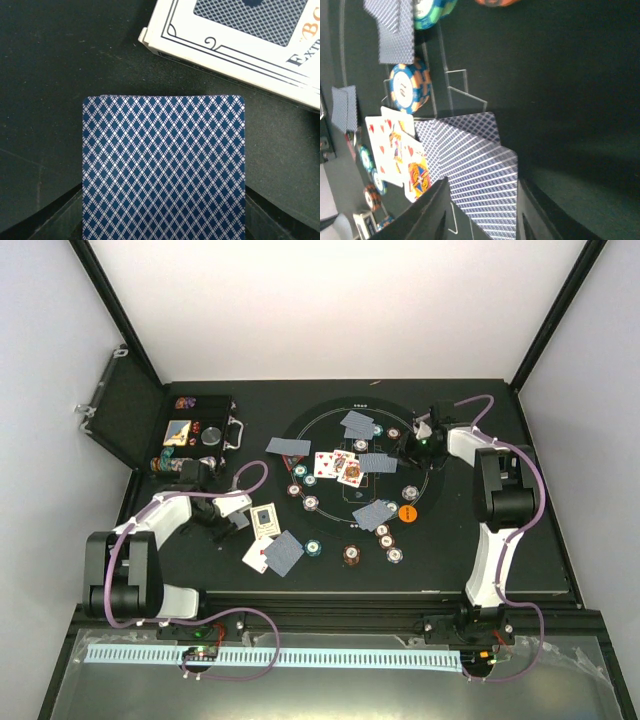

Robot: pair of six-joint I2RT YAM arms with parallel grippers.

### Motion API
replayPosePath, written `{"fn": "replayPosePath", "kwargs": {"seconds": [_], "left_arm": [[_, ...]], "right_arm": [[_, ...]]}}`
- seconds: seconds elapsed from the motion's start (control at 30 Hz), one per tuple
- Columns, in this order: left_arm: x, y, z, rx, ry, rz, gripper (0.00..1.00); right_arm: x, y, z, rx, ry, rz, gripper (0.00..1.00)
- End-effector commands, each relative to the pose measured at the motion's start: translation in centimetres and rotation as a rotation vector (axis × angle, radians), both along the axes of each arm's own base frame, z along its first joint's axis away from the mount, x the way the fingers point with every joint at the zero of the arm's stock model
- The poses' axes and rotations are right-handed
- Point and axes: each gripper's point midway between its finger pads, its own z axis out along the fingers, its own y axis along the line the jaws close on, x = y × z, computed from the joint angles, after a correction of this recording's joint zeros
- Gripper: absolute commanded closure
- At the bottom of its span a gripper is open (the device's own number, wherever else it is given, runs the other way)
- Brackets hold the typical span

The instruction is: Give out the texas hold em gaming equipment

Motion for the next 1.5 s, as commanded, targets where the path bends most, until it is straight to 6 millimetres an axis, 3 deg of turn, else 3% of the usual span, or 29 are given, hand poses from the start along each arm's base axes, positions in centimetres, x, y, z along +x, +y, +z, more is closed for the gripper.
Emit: {"fn": "replayPosePath", "kwargs": {"seconds": [0.0,0.17,0.37,0.47,0.53,0.63,0.73,0.87,1.0,1.13,1.3,1.47], "left_arm": [[0.5,-0.1,0.4,-0.017,-0.039,-0.002,0.28],[0.2,-0.4,1.2,-0.044,-0.043,-0.006,0.26],[0.2,-0.9,3.8,-0.117,-0.073,0.009,0.27],[0.3,-1.5,5.8,-0.175,-0.091,0.023,0.23],[0.3,-2.0,6.9,-0.212,-0.099,0.041,0.04],[1.1,-2.8,9.2,-0.278,-0.141,0.061,0.01],[3.6,-3.3,12.0,-0.365,-0.246,0.137,0.01],[7.9,-2.7,15.7,-0.499,-0.451,0.33,0.01],[10.1,-1.6,15.7,-0.583,-0.627,0.444,0.01],[10.7,-0.5,16.0,-0.651,-0.844,0.487,0.01],[10.0,-0.5,15.2,-0.688,-1.006,0.445,0.01],[10.7,0.2,13.4,-0.661,-1.033,0.492,0.01]], "right_arm": [[-0.7,-1.8,-0.5,-0.112,0.031,-0.005,0.48],[-1.4,-3.5,0.2,-0.215,0.031,-0.026,0.31],[-2.3,-5.7,4.9,-0.325,-0.106,-0.09,0.01],[-3.3,-7.0,6.5,-0.388,-0.154,-0.124,0.0],[-3.9,-8.0,7.5,-0.432,-0.19,-0.155,0.0],[-4.7,-10.2,9.2,-0.518,-0.27,-0.254,0.0],[-5.9,-14.6,10.4,-0.693,-0.334,-0.444,0.0],[-8.1,-17.8,12.5,-0.814,-0.544,-0.603,0.0],[-10.4,-19.6,11.2,-0.901,-0.616,-0.666,0.0],[-11.3,-20.5,10.5,-0.948,-0.623,-0.708,0.0],[-11.4,-20.7,11.5,-0.944,-0.783,-0.754,0.0],[-10.9,-20.1,12.3,-0.929,-0.936,-0.746,0.0]]}}
